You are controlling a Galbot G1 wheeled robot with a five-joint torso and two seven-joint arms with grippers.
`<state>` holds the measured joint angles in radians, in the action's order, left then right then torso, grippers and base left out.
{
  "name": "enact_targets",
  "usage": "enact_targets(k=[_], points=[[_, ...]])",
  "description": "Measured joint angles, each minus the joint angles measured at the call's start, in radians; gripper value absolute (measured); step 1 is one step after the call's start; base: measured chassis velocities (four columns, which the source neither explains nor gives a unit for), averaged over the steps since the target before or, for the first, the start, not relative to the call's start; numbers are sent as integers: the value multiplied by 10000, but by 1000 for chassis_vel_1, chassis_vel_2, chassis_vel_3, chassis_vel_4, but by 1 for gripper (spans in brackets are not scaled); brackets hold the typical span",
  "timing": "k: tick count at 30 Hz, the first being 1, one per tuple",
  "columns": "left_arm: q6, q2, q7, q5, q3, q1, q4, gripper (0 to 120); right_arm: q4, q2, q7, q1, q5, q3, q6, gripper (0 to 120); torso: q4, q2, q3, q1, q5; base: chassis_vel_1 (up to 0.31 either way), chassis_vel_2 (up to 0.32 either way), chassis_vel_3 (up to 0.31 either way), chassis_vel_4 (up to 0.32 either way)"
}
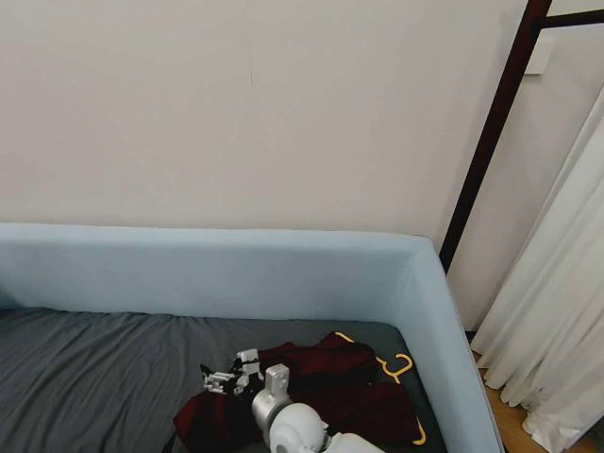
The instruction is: Pick up the clothes from the sofa and hang them on the clothes hanger.
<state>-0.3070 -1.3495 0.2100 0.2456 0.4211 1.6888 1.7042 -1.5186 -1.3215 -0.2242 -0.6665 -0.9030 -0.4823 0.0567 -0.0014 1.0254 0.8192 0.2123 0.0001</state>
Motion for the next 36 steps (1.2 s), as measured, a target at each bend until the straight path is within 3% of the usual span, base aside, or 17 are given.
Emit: enact_targets(k=[5, 12, 16, 20, 26, 36], points=[[877, 256, -183, 921, -229, -438, -126, 100, -474, 600, 111, -192, 19, 785, -38, 100, -2, 0, 0, 0, 0, 0, 0, 0, 0], [2531, 1288, -1918, 1466, -230, -881, -52, 100, -743, 817, -145, -763, 149, 1742, 207, 100, -1, -1, 0, 0, 1, 0, 0, 0, 0], [3362, 1487, -2859, 1962, -271, -1254, -412, 100, -773, 867, -188, -1063, 183, 2139, 269, 100, 0, 0, 0, 0, 1, 0, 0, 0, 0], [3428, 1296, -3390, 1955, -395, -1616, -977, 100, -762, 961, -186, -1310, 271, 2330, 275, 100, -1, 0, 0, -1, -1, 0, 0, 0, 0], [3357, 823, -3045, 1956, -482, -2088, -1820, 100, -708, 1115, -167, -1710, 453, 2476, 312, 100, -2, -1, 0, 0, 0, 0, 0, 0, 0], [3327, 494, -2877, 1940, -454, -1670, -1672, 100, -706, 1122, -191, -1865, 557, 2553, 334, 100, 1, 0, 0, 0, 0, 0, 0, 0, 0]])
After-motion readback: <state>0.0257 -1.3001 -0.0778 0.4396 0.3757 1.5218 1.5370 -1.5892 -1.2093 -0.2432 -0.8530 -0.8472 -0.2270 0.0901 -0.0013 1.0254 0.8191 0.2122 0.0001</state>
